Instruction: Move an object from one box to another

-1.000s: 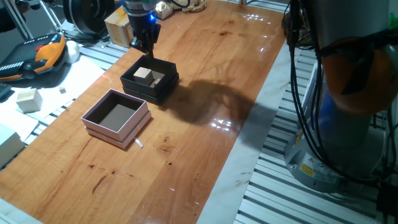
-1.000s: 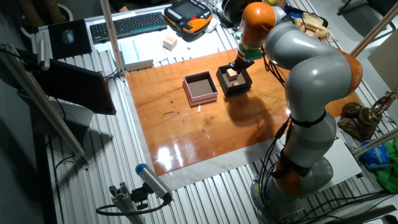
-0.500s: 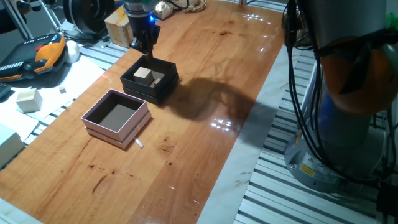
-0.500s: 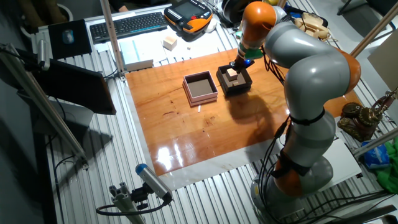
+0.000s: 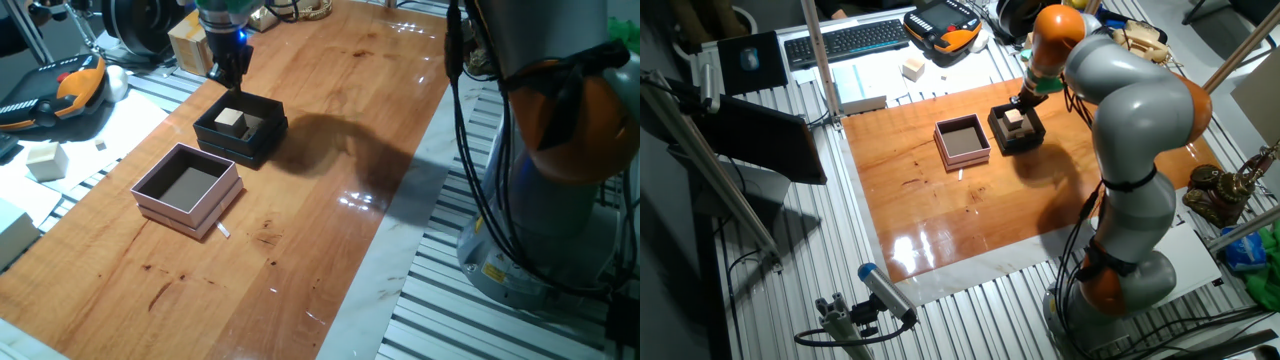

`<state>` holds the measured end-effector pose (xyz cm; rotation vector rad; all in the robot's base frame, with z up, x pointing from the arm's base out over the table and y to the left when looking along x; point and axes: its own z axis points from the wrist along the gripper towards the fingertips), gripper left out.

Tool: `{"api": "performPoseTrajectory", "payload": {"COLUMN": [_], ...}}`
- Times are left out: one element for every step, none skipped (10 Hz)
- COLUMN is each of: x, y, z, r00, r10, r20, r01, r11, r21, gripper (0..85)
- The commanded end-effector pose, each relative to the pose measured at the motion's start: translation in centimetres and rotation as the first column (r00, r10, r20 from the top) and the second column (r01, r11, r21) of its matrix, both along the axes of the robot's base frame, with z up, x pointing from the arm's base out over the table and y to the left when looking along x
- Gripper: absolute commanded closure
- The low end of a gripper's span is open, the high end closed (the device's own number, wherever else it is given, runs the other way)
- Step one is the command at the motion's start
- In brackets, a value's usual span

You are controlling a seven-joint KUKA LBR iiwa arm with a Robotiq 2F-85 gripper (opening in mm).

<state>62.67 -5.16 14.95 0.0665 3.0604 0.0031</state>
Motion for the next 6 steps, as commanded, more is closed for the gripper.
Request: {"api": "performPoseTrajectory", "payload": {"x": [0.18, 0.45, 0.80, 1.17, 1.37, 1.53], "y": [-0.2, -0.4, -0.4, -0.7, -0.9, -0.9], "z": [-0.3, -0.5, -0.8, -1.4, -2.0, -2.3], "r00": [1.000, 1.000, 0.999, 0.999, 0.998, 0.997], "r10": [0.006, 0.016, 0.032, 0.050, 0.065, 0.076], "r20": [0.000, -0.005, -0.005, -0.004, 0.001, 0.002], "r01": [-0.006, -0.016, -0.032, -0.050, -0.065, -0.076], "r11": [1.000, 1.000, 0.999, 0.999, 0.998, 0.997], "r21": [0.003, 0.009, 0.004, 0.007, 0.012, 0.014], "gripper": [85.0, 85.0, 85.0, 85.0, 85.0, 85.0]}}
